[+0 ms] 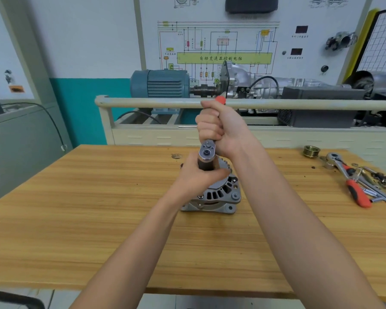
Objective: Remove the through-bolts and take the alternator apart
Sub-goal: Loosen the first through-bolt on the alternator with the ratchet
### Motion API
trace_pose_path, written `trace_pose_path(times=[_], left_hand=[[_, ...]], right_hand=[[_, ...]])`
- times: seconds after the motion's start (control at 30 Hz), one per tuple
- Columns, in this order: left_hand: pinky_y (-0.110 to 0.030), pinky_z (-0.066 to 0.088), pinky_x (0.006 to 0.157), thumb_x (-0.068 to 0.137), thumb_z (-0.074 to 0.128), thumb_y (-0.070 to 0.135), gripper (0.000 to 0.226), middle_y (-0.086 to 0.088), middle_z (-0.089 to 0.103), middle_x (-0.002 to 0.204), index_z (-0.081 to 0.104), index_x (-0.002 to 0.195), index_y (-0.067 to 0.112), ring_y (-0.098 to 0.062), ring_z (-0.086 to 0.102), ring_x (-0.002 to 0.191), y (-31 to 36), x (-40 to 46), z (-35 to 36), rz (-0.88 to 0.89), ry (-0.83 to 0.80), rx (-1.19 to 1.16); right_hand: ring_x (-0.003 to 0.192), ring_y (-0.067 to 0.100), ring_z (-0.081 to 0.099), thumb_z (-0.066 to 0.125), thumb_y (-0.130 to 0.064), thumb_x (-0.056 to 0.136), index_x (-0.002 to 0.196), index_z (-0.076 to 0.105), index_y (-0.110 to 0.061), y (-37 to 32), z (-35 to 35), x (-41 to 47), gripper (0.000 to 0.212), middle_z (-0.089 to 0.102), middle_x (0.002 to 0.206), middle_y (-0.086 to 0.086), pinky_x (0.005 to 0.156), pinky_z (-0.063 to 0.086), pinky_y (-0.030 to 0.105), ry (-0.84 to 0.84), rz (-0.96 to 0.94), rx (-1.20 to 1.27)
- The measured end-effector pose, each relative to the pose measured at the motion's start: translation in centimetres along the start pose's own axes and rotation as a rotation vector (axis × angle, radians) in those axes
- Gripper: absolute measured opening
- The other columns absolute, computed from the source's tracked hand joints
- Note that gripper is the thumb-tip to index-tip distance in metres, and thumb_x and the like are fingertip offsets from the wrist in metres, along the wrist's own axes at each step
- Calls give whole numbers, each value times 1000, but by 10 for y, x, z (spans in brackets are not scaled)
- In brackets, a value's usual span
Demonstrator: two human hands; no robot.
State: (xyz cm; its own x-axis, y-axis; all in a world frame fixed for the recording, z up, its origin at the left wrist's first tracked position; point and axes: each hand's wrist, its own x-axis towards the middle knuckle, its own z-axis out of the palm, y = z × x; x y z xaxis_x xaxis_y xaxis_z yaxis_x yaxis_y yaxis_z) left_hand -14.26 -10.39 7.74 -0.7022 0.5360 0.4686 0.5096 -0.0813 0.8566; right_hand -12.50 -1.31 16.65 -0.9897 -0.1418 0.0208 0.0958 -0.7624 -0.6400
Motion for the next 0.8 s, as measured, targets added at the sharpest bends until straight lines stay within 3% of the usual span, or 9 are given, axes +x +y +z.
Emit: trace_pose_path(times=[0.07,0.13,0.27,0.33,0.4,0.53,0.6,0.67,0.8], left_hand=[[-18,32,44,73,67,9,31,5,42,42,45,52,5,-10,36,40,5,-1,-12,-1,-234,34],[-18,32,44,75,66,5,34,5,42,41,42,50,9,-11,36,39,8,1,-13,-13,-235,37],[-19,27,41,78,59,-9,39,7,38,44,38,56,14,-6,30,40,4,6,8,-58,353,-196],[-17,26,40,78,59,-9,37,8,39,45,39,58,15,-4,29,40,4,6,14,-56,440,-256],[-17,30,42,77,61,-9,39,11,40,44,40,57,16,-4,32,40,0,5,9,-26,331,-167],[-16,34,45,77,68,2,35,9,45,43,46,52,12,-6,38,40,8,0,-9,14,-198,75],[-16,32,43,79,68,4,40,9,43,41,45,48,16,-6,36,39,11,0,-10,-14,-281,65],[-18,29,43,78,65,-2,44,9,40,42,41,48,20,-7,33,39,10,3,-4,-24,-124,-4],[-23,25,45,77,60,-10,40,1,36,49,37,55,15,-10,28,44,7,10,12,-70,363,-176]], right_hand=[[30,3,8,42,-22,99,46,30,-17,1,1,2,54,22,35,-7,24,11,14,-53,99,-52],[29,3,8,42,-22,99,46,30,-17,4,5,5,54,23,35,-7,23,10,13,-39,112,-55],[24,5,16,46,-20,98,53,31,-19,10,9,10,47,20,35,-8,24,14,17,144,-199,94],[24,6,15,45,-21,99,54,31,-18,13,8,8,47,19,35,-8,25,14,17,172,-302,129],[25,5,15,44,-21,99,52,30,-18,11,4,5,49,18,36,-8,25,13,17,133,-264,102],[30,4,8,43,-22,96,44,32,-16,0,0,2,52,13,43,-10,25,12,17,-89,113,-21],[31,4,7,45,-21,91,43,32,-16,0,2,2,50,12,45,-11,24,13,19,-119,181,-70],[26,4,12,45,-20,95,44,32,-16,1,3,4,53,16,38,-9,23,12,15,-34,76,-20],[24,5,15,44,-20,99,54,28,-19,4,1,7,48,18,35,-8,24,14,17,155,-250,126]])
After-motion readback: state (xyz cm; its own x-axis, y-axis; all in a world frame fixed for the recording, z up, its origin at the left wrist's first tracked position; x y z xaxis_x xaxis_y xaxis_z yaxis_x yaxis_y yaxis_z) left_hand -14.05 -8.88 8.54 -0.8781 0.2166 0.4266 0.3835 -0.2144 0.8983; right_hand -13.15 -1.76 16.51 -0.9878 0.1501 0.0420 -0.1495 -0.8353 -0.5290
